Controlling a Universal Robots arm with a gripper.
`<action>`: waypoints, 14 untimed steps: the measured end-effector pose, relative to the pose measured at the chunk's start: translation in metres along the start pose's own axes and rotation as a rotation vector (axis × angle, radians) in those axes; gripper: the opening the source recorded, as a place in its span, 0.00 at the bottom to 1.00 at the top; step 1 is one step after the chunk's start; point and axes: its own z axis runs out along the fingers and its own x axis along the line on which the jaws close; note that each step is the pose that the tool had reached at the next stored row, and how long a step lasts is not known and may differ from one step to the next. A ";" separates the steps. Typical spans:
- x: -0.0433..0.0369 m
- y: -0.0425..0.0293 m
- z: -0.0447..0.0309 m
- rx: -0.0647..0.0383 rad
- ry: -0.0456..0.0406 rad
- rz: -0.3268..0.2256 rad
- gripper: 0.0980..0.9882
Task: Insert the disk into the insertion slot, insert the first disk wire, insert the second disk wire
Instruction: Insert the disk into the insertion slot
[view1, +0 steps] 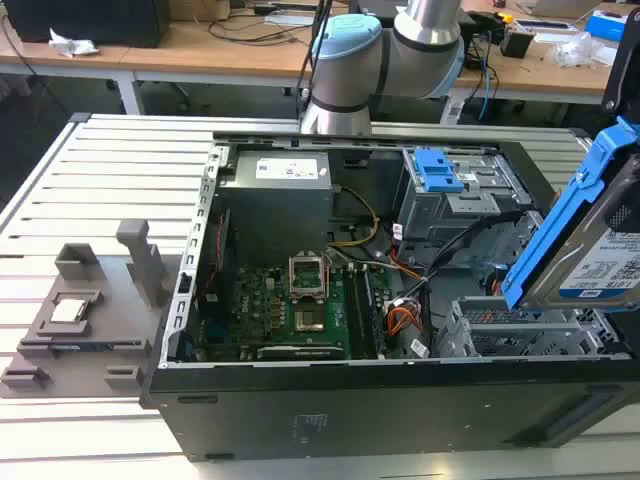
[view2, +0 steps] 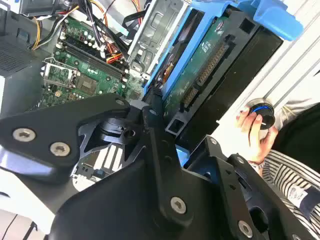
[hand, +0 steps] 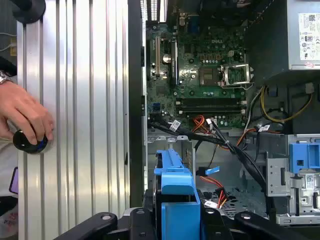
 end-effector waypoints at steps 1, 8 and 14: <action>0.0000 0.0008 0.0017 0.000 0.0000 0.000 0.30; 0.0000 0.0014 0.0092 0.000 0.0000 0.000 0.30; -0.0001 0.0010 0.0207 0.000 0.0000 0.000 0.30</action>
